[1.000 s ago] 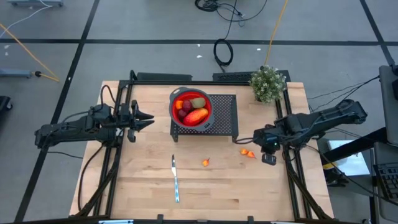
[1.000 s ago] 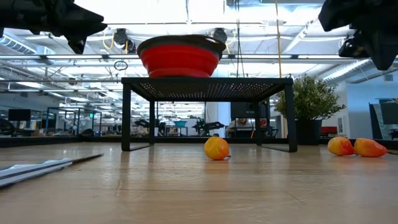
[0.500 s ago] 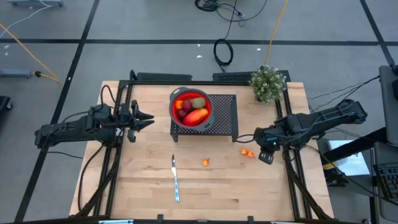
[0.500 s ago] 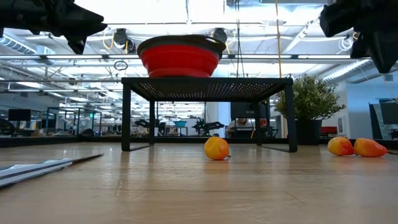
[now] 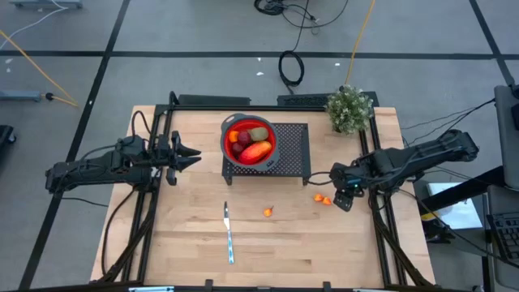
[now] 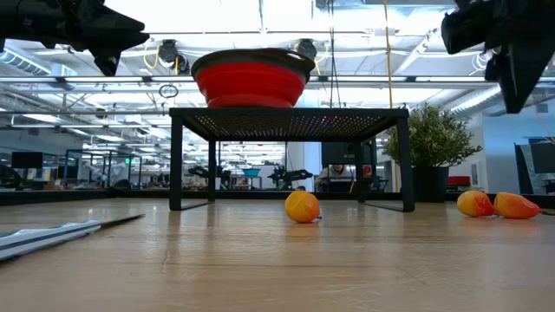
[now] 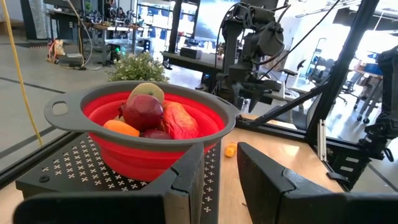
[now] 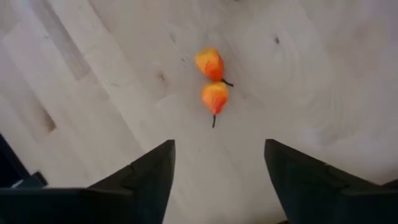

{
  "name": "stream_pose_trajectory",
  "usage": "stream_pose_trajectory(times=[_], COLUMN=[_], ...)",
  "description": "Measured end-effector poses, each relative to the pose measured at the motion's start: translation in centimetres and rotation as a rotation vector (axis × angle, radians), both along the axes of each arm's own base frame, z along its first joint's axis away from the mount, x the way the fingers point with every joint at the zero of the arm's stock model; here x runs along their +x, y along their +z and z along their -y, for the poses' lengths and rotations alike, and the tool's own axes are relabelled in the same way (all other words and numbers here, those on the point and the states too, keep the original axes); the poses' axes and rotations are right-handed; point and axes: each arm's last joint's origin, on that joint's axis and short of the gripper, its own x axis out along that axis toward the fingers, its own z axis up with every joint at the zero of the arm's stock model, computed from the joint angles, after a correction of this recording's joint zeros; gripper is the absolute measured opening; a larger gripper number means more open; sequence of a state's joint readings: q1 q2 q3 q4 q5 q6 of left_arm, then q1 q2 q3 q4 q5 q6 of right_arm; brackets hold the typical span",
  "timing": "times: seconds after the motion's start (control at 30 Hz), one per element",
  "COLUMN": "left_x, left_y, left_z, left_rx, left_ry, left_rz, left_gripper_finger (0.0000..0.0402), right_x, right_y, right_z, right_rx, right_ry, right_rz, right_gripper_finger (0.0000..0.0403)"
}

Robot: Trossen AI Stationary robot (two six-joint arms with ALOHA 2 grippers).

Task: Pick & Place Fruit
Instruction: Put the top right peach into the strainer on the shelf

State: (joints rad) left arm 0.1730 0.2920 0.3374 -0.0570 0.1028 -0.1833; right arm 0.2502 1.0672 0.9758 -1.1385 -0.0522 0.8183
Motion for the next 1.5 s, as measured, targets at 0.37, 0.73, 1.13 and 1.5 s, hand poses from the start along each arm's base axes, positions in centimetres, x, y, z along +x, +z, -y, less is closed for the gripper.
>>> stream_pose_trajectory(times=[0.37, 0.73, 1.13, 1.5], left_x=[0.0, 0.0, 0.0, 0.0], left_y=[0.0, 0.0, 0.0, 0.0], left_z=[0.0, 0.0, 0.0, 0.0], left_rx=[-0.006, -0.022, -0.023, -0.025], left_ry=[0.000, 0.000, 0.000, 0.000], left_rz=[0.001, 0.002, 0.002, 0.003], left_gripper_finger=[0.0095, 0.0095, 0.0095, 0.0095], right_x=[0.6, 0.4, 0.0, 0.6], right_y=[-4.5, -8.0, -10.7, -12.2], right_z=[-0.2, -0.1, 0.0, -0.2], right_rx=[0.030, 0.039, 0.018, 0.000], right_ry=[-0.034, -0.015, 0.082, 0.123], right_rz=[0.064, 0.115, 0.175, 0.157], right_gripper_finger=[0.0253, 0.0251, 0.0246, 0.0215])
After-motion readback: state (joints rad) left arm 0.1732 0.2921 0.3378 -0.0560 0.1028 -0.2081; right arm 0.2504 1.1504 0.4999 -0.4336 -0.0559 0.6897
